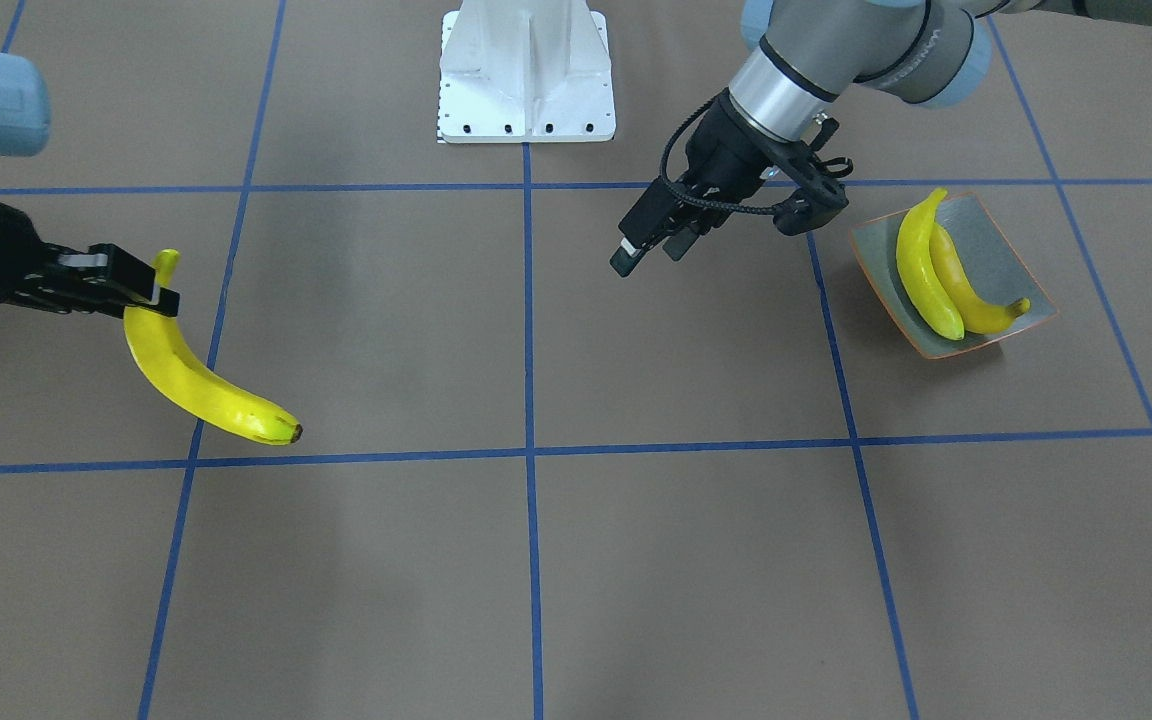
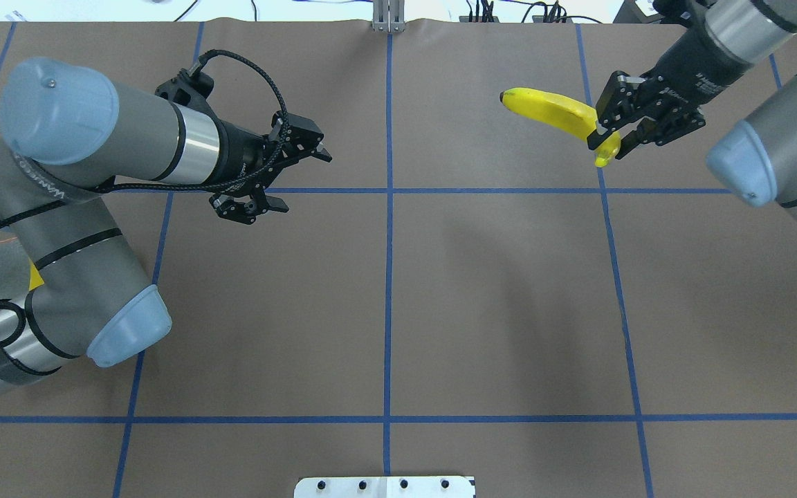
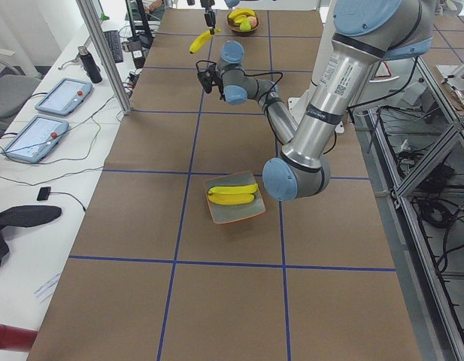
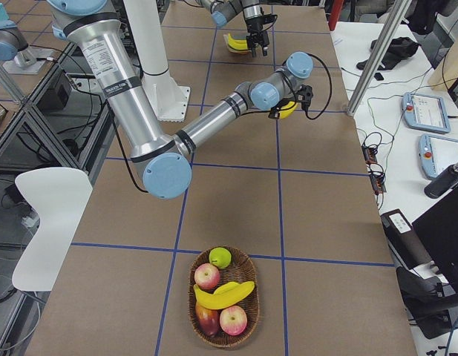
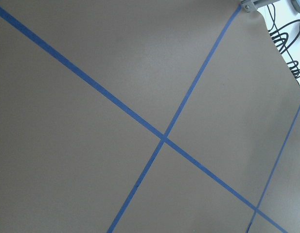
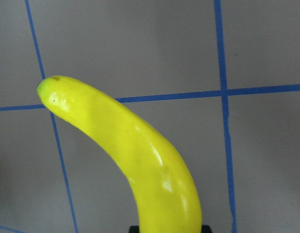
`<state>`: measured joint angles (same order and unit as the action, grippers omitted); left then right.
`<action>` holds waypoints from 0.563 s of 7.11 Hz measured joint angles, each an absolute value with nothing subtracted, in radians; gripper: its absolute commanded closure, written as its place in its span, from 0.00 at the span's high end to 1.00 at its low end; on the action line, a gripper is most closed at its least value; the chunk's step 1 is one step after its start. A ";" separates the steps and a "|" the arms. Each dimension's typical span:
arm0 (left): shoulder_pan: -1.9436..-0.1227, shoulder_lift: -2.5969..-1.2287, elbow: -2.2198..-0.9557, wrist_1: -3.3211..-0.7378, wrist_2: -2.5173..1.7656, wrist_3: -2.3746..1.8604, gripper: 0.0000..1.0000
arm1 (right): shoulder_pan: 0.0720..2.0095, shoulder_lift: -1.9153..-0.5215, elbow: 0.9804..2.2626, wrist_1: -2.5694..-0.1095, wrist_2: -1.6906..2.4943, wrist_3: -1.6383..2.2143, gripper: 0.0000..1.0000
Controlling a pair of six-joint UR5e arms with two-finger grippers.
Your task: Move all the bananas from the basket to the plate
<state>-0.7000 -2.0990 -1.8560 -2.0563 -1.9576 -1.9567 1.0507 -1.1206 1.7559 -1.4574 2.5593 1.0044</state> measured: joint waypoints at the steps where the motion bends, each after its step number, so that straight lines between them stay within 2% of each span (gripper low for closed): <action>1: -0.697 -2.113 -1.847 -2.059 -1.955 -1.984 1.00 | 1.002 -1.107 1.751 -1.362 2.503 1.141 0.00; 4: -0.666 -2.189 -1.823 -2.068 -1.932 -2.101 1.00 | 0.927 -1.065 1.745 -1.166 2.426 1.495 0.00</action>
<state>-0.6663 -2.1885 -1.8230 -2.0676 -1.9323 -2.1006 0.9273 -1.0647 1.7448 -1.1663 2.4258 1.4949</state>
